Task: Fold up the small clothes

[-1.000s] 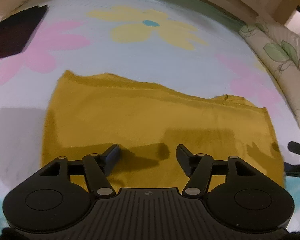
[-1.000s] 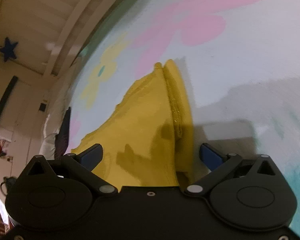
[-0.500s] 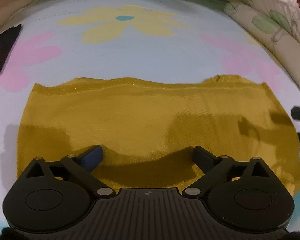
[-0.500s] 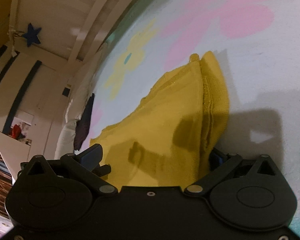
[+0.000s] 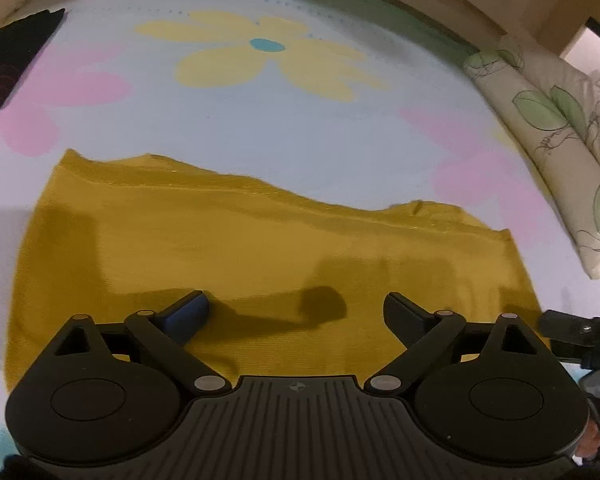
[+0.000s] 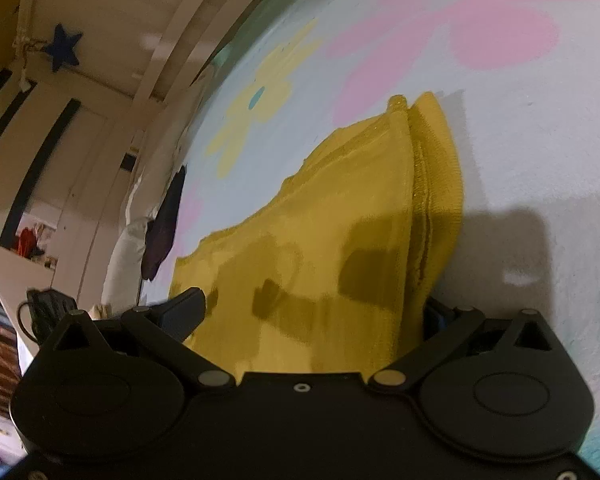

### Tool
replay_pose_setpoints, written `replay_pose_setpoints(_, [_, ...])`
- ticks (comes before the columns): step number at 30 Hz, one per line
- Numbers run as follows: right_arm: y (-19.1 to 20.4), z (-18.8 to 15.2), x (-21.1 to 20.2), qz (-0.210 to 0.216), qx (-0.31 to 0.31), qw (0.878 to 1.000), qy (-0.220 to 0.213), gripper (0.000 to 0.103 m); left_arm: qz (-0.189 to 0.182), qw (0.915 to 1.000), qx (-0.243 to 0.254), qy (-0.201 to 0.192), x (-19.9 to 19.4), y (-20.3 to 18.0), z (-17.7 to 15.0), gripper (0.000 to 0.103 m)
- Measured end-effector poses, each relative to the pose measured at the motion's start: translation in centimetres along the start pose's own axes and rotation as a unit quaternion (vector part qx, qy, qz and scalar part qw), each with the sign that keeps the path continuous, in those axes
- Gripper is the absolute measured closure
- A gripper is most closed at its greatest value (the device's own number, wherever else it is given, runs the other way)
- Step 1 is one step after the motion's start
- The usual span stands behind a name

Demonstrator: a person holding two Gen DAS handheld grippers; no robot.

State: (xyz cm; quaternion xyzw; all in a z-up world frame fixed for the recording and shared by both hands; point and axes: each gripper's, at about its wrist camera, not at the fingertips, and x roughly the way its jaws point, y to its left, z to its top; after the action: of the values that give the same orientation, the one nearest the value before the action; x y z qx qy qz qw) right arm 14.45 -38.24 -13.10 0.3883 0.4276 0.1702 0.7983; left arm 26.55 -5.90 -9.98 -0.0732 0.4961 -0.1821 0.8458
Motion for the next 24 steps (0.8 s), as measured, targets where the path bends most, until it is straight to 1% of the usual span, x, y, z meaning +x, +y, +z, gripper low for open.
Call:
replay_pose_setpoints(2, [0.0,0.1,0.0,-0.001,0.0,1.0,0.003,0.0,0.004,0.9998,0.018,0.004,0.5,-0.9,-0.1,0.008])
replay_pose_setpoints(3, [0.1,0.1,0.1,-0.003,0.0,1.0,0.004,0.004,0.011,0.9995,0.03,0.008,0.9,-1.4,-0.3,0.008])
replay_pose_setpoints(5, [0.5,0.2,0.0,-0.025,-0.012,1.0,0.009,0.022,0.031,0.998,0.053,0.013,1.7,-2.1,-0.6,0.008])
replay_pose_setpoints(6, [0.7,0.2,-0.1,-0.038,-0.022,0.999,0.011,0.056,0.042,0.9965,0.071,0.014,2.0,-2.6,-0.8,0.008])
replay_pose_setpoints(7, [0.7,0.3,-0.1,-0.055,-0.02,0.998,0.02,0.075,0.051,0.9949,0.086,0.015,2.2,-3.0,-0.9,0.008])
replay_pose_setpoints(8, [0.3,0.3,0.2,-0.07,-0.002,0.997,0.032,0.077,0.057,0.9936,0.096,0.017,2.2,-3.3,-0.9,0.008])
replay_pose_setpoints(9, [0.1,0.1,0.1,-0.066,0.008,0.997,0.028,0.077,0.058,0.9936,0.095,0.017,2.1,-3.3,-0.9,0.011])
replay_pose_setpoints(11, [0.5,0.1,0.1,-0.076,-0.009,0.997,0.029,0.078,0.047,0.9962,0.073,0.012,1.3,-2.9,-0.3,0.016])
replay_pose_setpoints(13, [1.3,0.3,-0.1,-0.087,-0.022,0.996,0.027,0.078,0.031,0.9984,0.046,0.011,0.0,-2.3,0.5,0.017])
replay_pose_setpoints(14, [1.7,0.4,-0.2,-0.091,-0.023,0.995,0.024,0.078,0.032,0.9987,0.039,0.008,-0.8,-2.0,0.9,0.017])
replay_pose_setpoints(17, [3.1,0.5,-0.5,-0.105,-0.031,0.994,0.02,0.078,0.046,0.9982,0.031,-0.023,-4.5,-0.9,2.0,0.017])
replay_pose_setpoints(19, [3.8,0.5,-0.4,-0.113,-0.025,0.993,0.022,0.078,0.055,0.9972,0.03,-0.04,-6.8,0.1,2.2,0.017])
replay_pose_setpoints(22, [5.2,0.3,0.1,-0.13,-0.035,0.991,0.025,0.078,0.075,0.9958,0.029,-0.044,-8.9,1.6,2.0,0.016])
replay_pose_setpoints(24, [6.3,0.2,0.7,-0.142,-0.044,0.988,0.03,0.078,0.081,0.9954,0.025,-0.045,-9.4,2.7,1.7,0.016])
